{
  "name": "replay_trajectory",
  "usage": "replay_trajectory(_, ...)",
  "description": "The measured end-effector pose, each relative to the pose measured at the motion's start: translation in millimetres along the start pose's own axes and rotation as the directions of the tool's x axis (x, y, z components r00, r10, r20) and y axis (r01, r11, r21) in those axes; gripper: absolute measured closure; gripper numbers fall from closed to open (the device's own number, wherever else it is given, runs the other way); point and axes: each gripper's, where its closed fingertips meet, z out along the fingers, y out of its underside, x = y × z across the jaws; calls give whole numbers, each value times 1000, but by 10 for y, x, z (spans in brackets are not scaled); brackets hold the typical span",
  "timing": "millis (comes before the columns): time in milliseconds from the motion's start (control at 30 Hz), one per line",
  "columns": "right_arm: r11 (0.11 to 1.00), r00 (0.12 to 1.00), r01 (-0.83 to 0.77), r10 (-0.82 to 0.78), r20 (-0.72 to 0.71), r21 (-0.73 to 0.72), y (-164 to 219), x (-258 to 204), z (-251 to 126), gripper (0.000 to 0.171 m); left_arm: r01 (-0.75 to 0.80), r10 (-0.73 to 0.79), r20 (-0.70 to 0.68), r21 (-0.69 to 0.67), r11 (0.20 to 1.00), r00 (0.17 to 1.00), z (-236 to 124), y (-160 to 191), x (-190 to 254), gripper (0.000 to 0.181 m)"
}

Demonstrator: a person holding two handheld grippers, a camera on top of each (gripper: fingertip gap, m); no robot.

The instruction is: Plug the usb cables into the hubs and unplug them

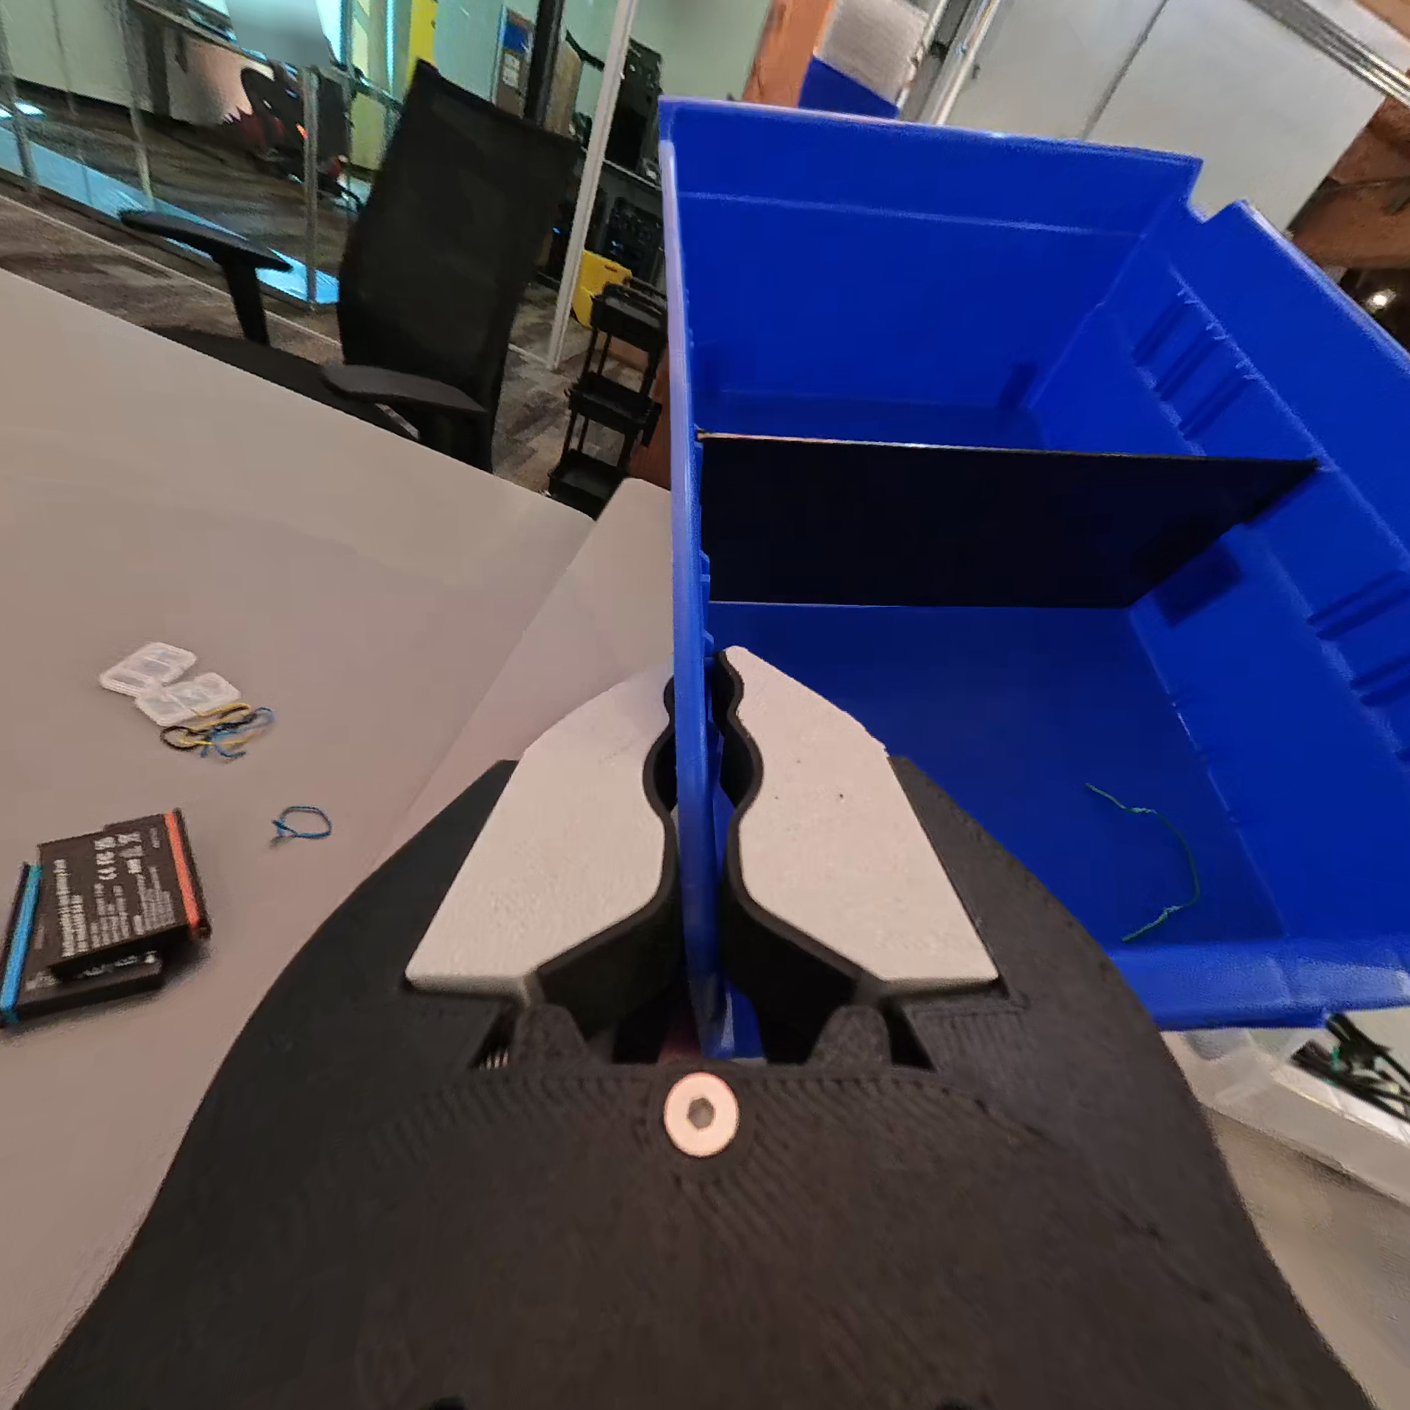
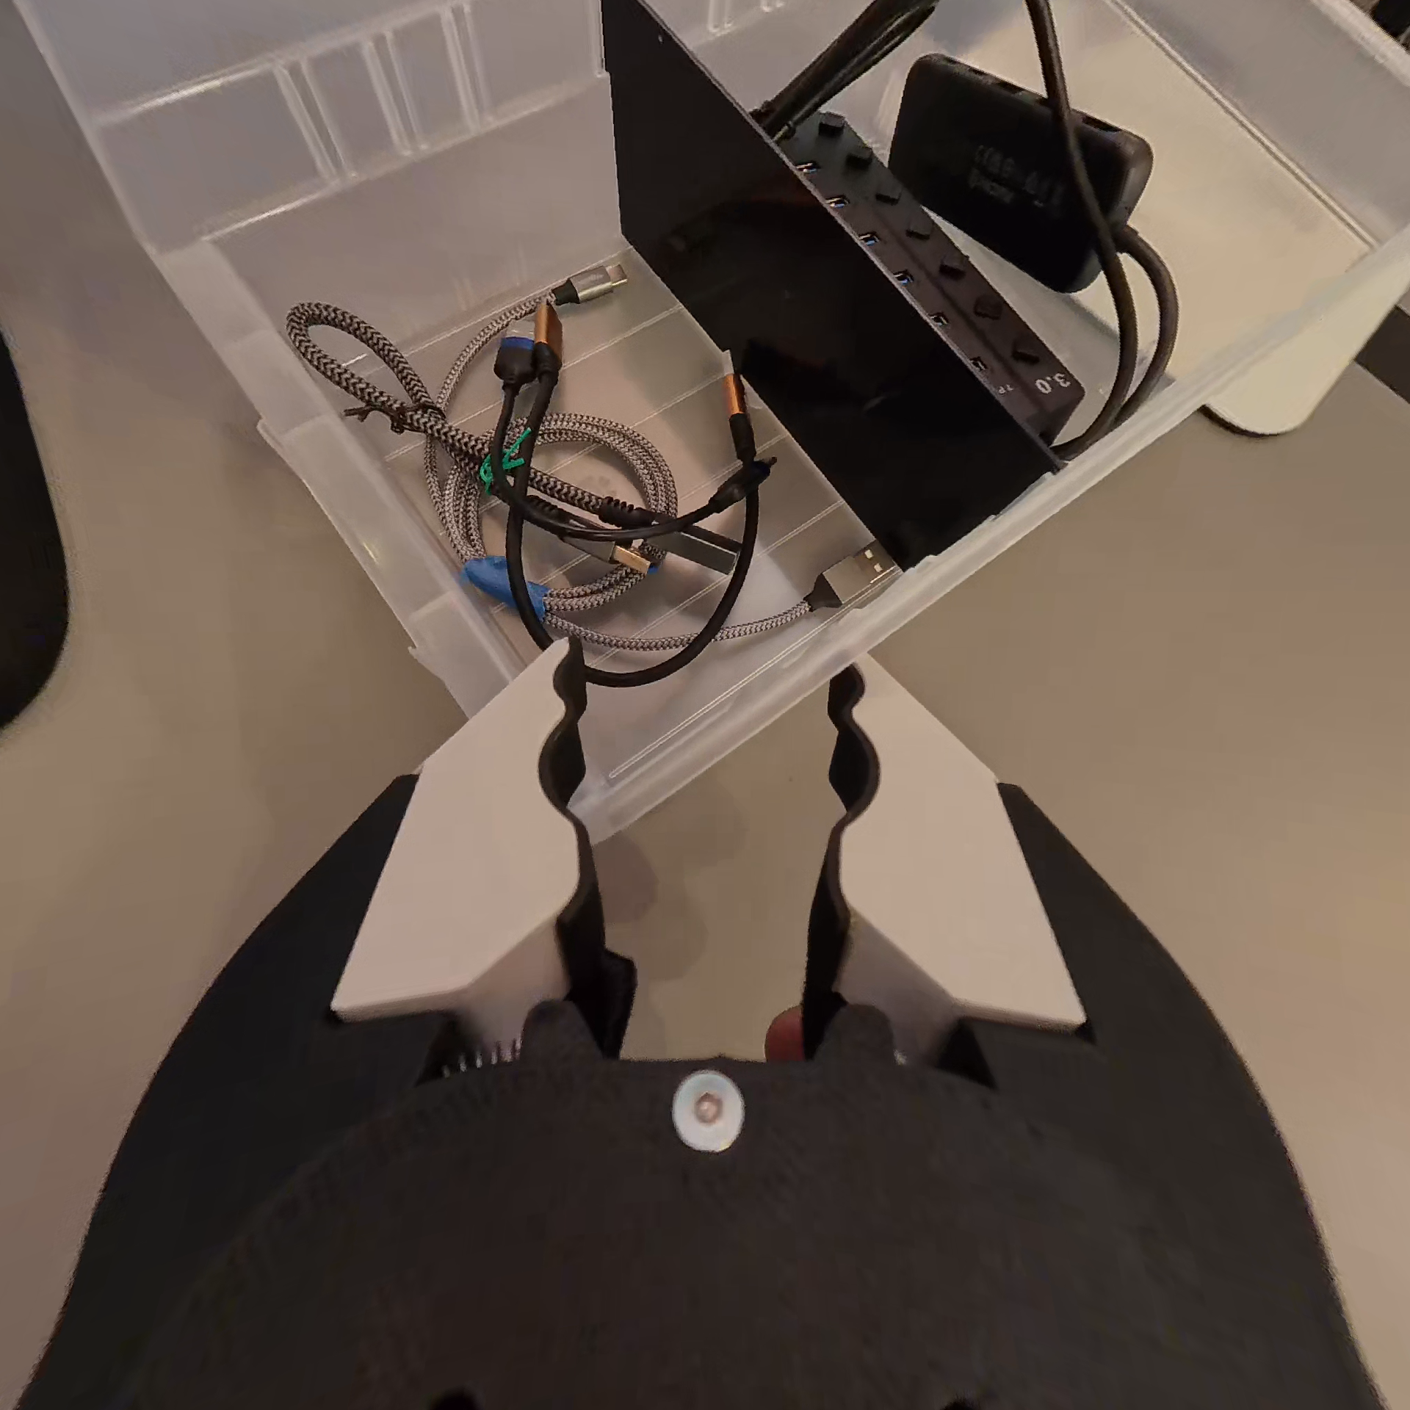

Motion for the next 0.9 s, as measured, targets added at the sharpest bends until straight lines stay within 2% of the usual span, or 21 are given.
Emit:
replay_trajectory(367, 997, 996, 77, -78, 39, 22, -424, -523, 388, 104, 74, -90, 126, 126, 989, 988, -146, -205, -530, 178)
replay_trajectory(667, 994, 993, 86, -91, 73, 60, -798, -875, 721, 103, 67, -87, 141, 140, 988, 986, -151, -228, -647, 178)
replay_trajectory(900, 996, 994, 49, -57, 98, 81, -1071, -1046, 1009, 93, 63, -85, 146, 149, 987, 986, -158, -248, -710, 178)
